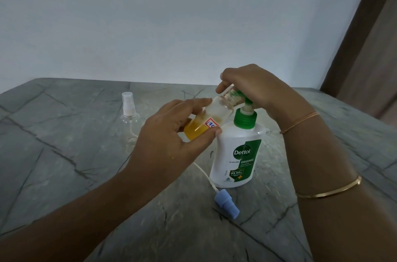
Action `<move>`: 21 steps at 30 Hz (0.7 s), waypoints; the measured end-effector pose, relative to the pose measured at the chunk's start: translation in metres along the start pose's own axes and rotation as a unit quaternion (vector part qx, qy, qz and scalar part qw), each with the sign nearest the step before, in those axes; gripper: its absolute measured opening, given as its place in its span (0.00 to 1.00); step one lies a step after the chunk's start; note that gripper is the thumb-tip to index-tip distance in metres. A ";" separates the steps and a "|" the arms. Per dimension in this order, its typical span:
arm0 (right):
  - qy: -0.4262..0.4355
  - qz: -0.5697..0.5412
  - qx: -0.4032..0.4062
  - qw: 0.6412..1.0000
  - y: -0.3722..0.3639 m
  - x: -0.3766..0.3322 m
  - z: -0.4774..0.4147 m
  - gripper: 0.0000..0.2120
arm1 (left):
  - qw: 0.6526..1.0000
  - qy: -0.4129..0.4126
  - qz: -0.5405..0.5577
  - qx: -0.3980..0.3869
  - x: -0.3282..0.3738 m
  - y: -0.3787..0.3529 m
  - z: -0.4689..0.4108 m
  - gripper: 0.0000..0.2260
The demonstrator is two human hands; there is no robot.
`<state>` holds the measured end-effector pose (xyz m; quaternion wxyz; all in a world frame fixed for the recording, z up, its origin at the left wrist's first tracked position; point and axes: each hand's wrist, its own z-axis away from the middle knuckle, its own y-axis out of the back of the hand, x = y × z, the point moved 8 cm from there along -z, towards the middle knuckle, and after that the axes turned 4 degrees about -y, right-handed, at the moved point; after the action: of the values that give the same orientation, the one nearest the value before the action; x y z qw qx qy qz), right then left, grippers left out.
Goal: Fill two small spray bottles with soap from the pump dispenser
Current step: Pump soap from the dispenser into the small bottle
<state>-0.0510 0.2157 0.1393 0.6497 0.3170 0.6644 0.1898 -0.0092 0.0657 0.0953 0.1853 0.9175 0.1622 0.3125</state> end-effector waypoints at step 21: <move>0.007 -0.005 0.018 1.000 0.002 -0.005 0.006 0.11 | 0.999 -0.031 -0.026 0.009 0.002 0.001 0.000 0.22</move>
<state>-0.0448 0.2132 0.1442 0.6401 0.3237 0.6739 0.1772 -0.0073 0.0659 0.0968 0.1899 0.9237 0.1832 0.2777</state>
